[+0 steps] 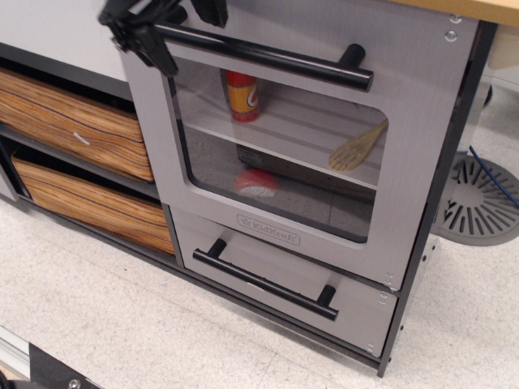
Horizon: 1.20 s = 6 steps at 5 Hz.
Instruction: Open oven
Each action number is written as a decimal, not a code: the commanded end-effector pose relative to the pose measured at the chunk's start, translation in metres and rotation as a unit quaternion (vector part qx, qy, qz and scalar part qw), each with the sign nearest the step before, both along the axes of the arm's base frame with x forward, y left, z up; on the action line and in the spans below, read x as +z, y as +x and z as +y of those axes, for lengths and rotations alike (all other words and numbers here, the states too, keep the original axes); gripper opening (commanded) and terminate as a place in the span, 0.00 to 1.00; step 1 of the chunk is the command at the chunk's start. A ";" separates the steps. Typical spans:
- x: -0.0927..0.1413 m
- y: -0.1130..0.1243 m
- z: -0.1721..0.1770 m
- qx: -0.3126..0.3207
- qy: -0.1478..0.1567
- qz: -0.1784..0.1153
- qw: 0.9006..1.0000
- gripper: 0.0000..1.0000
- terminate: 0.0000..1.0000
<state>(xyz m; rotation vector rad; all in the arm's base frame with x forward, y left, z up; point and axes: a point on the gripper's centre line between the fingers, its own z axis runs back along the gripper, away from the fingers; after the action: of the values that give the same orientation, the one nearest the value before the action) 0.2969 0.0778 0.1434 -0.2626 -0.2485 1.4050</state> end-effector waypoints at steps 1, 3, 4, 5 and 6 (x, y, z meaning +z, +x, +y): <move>-0.012 -0.003 0.002 0.049 0.012 -0.037 0.998 1.00 0.00; -0.032 -0.006 0.001 0.046 0.035 -0.026 0.998 1.00 0.00; -0.028 -0.012 0.000 0.032 0.033 -0.023 0.999 1.00 0.00; -0.018 -0.019 -0.001 0.000 0.031 -0.023 0.999 1.00 0.00; 0.002 -0.032 -0.003 -0.055 0.036 -0.025 0.997 1.00 0.00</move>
<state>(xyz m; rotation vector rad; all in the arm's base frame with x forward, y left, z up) 0.2675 0.0675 0.1350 -0.2361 -0.2592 1.2741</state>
